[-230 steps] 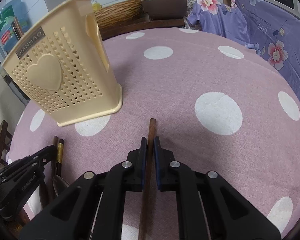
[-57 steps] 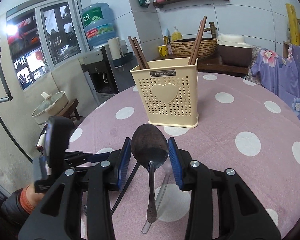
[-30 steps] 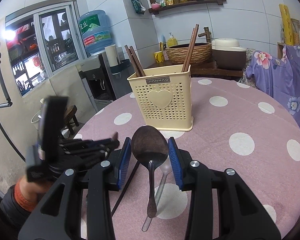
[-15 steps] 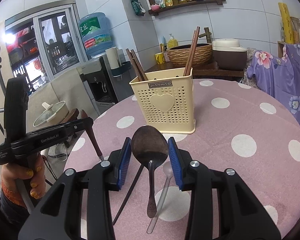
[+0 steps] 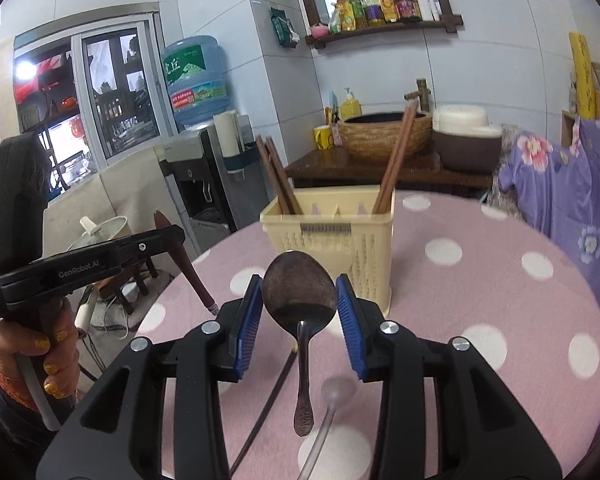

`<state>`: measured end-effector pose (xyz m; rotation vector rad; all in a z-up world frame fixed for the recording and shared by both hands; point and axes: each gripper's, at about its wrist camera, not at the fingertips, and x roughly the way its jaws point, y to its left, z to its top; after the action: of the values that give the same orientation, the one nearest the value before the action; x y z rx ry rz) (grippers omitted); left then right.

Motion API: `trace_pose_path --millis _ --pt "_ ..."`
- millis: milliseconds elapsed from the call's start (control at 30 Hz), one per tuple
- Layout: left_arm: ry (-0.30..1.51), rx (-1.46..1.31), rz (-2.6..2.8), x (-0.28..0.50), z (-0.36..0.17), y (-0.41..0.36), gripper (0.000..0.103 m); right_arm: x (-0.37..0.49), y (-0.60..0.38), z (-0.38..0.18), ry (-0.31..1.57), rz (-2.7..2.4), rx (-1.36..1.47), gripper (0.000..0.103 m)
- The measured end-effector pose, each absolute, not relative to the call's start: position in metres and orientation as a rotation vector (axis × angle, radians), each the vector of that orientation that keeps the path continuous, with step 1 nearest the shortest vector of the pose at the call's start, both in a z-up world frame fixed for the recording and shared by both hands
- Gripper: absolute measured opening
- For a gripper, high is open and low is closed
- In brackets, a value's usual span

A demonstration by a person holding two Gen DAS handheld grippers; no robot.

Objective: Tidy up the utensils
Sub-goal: 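Lift both held spoons upright and lower them into the beige holder, then open both tools to release the spoons into the holder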

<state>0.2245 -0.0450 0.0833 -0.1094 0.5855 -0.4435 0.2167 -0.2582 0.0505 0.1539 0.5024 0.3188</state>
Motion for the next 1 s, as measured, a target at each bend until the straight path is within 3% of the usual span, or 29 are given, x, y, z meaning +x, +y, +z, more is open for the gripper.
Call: trace_pose_path --millis 200,333,733,1000 --pt "0.428 -0.166 -0.446 0.258 0.171 -0.054 0.016 0.266 -0.267 0.129 0.351 0.242 0.149 0.038" --pt "0.347 -0.164 -0.382 0.281 0.194 -0.072 0.016 0.304 -0.270 0.157 0.286 0.155 0.172 0.038" --pt "0.514 -0.141 -0.299 0.322 0.089 -0.093 0.016 0.350 -0.260 0.072 0.376 0.042 0.165 0.038" --pt "0.555 -0.131 -0.299 0.321 0.061 -0.094 0.016 0.346 -0.253 0.030 0.433 0.029 0.133 0.038"
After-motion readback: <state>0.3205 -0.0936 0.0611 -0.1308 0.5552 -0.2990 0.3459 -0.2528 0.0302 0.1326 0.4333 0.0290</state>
